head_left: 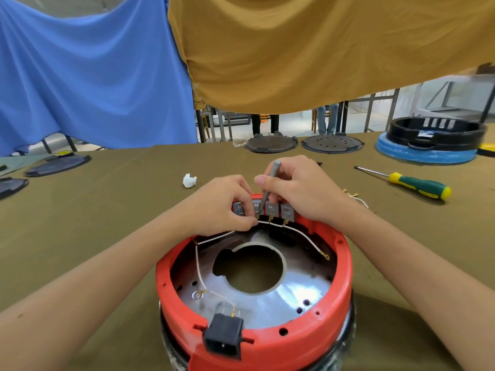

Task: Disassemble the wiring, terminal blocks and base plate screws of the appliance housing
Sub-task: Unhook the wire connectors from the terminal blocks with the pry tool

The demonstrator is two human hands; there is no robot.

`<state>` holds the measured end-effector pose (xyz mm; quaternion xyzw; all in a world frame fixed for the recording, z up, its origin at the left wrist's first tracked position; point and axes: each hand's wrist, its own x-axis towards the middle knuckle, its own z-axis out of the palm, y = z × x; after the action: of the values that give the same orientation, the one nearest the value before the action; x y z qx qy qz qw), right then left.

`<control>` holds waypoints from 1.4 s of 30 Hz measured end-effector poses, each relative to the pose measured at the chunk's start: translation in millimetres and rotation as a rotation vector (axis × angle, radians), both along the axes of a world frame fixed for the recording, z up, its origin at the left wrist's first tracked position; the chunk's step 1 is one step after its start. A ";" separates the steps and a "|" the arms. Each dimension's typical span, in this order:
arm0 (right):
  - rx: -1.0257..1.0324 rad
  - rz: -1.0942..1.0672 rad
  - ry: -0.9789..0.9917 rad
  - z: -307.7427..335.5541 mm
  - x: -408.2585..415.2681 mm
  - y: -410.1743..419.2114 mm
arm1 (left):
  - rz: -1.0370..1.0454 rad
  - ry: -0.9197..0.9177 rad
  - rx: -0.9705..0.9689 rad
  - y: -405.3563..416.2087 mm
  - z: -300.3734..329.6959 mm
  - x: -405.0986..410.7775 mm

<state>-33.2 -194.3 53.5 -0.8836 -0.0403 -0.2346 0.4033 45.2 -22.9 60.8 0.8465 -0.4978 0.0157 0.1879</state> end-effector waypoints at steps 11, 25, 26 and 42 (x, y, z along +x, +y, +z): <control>-0.023 0.038 0.004 0.3 2.2 -0.8 | -0.011 0.006 0.001 -1.0 0.1 1.1; -0.055 0.028 -0.029 -1.0 -1.6 0.2 | -0.015 0.018 -0.003 -0.1 0.2 1.2; -0.046 0.029 -0.022 -0.8 -0.9 -0.1 | -0.017 0.018 -0.001 0.0 0.0 1.7; -0.060 0.010 -0.044 -1.0 -3.2 1.8 | -0.015 0.018 -0.008 -0.2 -1.4 2.7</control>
<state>-36.4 -192.6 52.4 -0.8896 -0.0605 -0.2509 0.3768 48.0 -23.1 59.4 0.8422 -0.5024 0.0086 0.1958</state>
